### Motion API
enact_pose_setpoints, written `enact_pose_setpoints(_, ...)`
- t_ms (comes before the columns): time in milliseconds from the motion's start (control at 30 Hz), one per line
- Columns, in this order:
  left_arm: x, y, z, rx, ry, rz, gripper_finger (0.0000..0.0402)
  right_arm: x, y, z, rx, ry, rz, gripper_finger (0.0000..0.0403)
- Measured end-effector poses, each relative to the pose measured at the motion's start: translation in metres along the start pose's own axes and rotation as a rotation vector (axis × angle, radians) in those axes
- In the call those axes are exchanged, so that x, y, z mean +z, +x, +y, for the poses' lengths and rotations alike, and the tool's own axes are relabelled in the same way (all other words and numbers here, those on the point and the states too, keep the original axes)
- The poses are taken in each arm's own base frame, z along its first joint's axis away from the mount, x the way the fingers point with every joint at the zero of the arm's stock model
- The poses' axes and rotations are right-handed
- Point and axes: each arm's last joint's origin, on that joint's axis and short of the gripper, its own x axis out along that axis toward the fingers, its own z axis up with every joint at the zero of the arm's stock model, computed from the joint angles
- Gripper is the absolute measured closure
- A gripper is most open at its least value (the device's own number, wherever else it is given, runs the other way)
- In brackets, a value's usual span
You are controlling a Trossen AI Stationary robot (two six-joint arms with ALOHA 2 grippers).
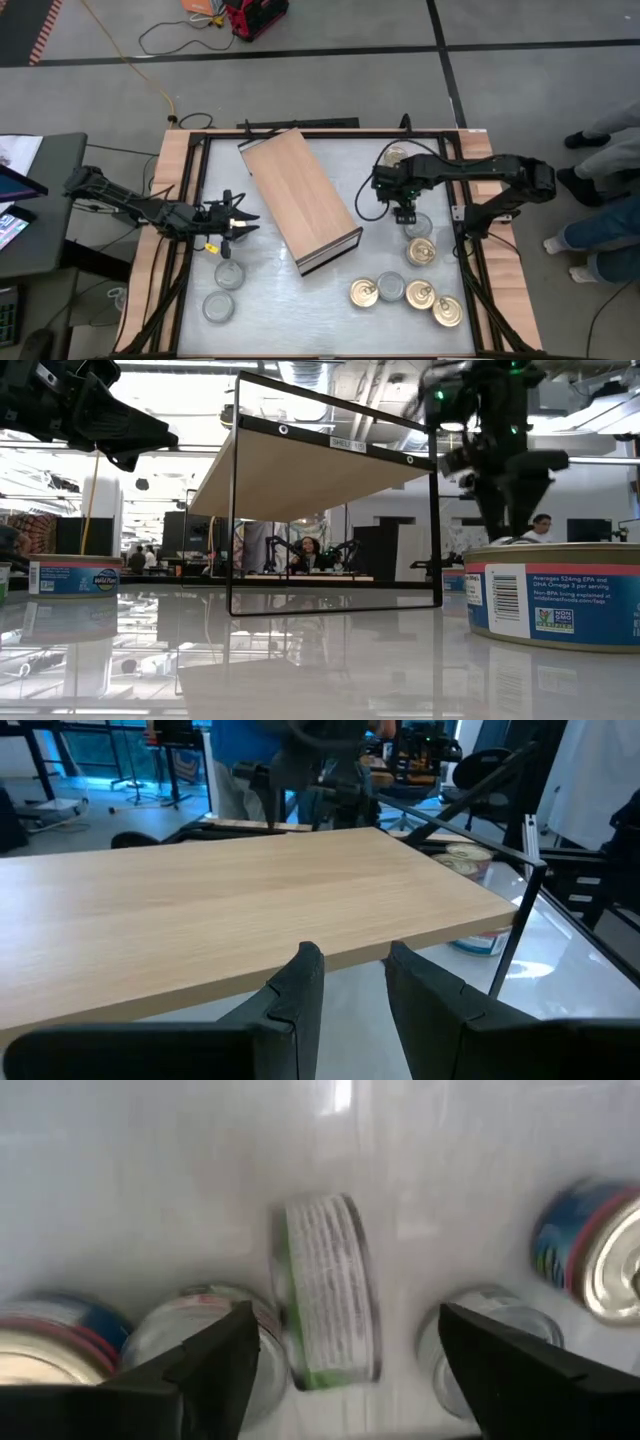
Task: Stack canned seafood by type on shelf
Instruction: Put the green tuna can on the shelf
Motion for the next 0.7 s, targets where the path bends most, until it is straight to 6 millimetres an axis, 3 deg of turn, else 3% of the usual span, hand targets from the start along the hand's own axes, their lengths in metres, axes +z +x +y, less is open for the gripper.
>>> enact_pose_setpoints(300, 0.000, 0.000, -0.001, -0.038, 0.001, 0.001, 0.0299, -0.004, 0.026, 0.008, 0.007, -0.003, -0.014, 0.0111)
enact_pose_setpoints(500, 0.003, -0.002, -0.008, -0.296, 0.083, -0.029, 0.0299, -0.004, 0.028, 0.008, -0.020, -0.004, -0.027, 0.0178)
enact_pose_setpoints(633, 0.008, -0.002, -0.009, -0.296, 0.072, -0.073, 0.0299, -0.002, 0.028, 0.008, -0.023, -0.006, -0.043, 0.0238)
enact_pose_setpoints(700, 0.009, -0.002, -0.008, -0.276, 0.083, -0.083, 0.0299, -0.001, 0.028, 0.008, -0.025, -0.006, -0.051, 0.0239)
